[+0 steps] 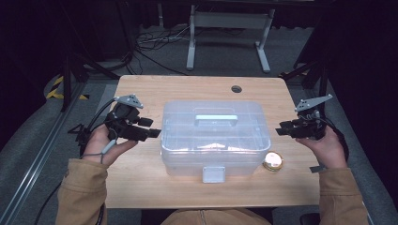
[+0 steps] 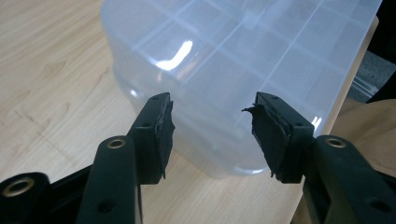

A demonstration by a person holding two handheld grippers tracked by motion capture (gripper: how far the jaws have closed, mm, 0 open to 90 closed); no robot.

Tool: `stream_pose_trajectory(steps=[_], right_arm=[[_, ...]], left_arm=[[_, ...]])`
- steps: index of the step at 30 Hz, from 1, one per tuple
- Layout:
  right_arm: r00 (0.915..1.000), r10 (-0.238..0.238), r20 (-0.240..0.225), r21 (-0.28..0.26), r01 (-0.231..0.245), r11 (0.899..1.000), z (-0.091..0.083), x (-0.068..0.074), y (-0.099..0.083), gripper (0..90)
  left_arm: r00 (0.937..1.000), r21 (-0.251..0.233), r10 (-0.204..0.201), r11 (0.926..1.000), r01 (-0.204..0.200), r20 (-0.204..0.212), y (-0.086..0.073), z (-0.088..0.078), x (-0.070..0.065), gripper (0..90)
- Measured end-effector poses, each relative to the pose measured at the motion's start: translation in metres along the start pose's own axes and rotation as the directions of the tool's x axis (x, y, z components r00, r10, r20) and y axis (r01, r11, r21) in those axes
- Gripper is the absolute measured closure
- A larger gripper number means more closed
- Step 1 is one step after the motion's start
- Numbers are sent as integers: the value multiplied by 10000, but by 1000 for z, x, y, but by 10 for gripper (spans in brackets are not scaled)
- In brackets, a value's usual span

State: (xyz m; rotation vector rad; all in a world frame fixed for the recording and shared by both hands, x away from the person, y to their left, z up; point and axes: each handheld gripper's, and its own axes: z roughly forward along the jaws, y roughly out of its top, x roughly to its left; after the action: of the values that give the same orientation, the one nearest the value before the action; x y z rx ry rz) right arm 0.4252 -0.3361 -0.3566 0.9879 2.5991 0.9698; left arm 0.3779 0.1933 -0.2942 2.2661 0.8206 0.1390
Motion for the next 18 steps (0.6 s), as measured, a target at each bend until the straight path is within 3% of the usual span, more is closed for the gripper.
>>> stream_pose_trajectory(steps=[5,10,16,18], right_arm=[[10000,26,-23,34,-26,10000,1,0,-1,626],[9999,122,-57,24,-122,9999,1,-2,-2,618],[9999,125,-61,-16,-125,9999,1,-2,-3,612],[9999,122,-55,-7,-122,9999,1,-2,-3,611]], left_arm=[[9972,70,559,9984,-564,499,22,8,-10,478],[9954,188,756,9969,-769,593,36,17,-18,470],[9895,192,1262,9916,-1279,710,55,34,-26,454],[9899,191,1230,9920,-1246,711,59,38,-27,454]])
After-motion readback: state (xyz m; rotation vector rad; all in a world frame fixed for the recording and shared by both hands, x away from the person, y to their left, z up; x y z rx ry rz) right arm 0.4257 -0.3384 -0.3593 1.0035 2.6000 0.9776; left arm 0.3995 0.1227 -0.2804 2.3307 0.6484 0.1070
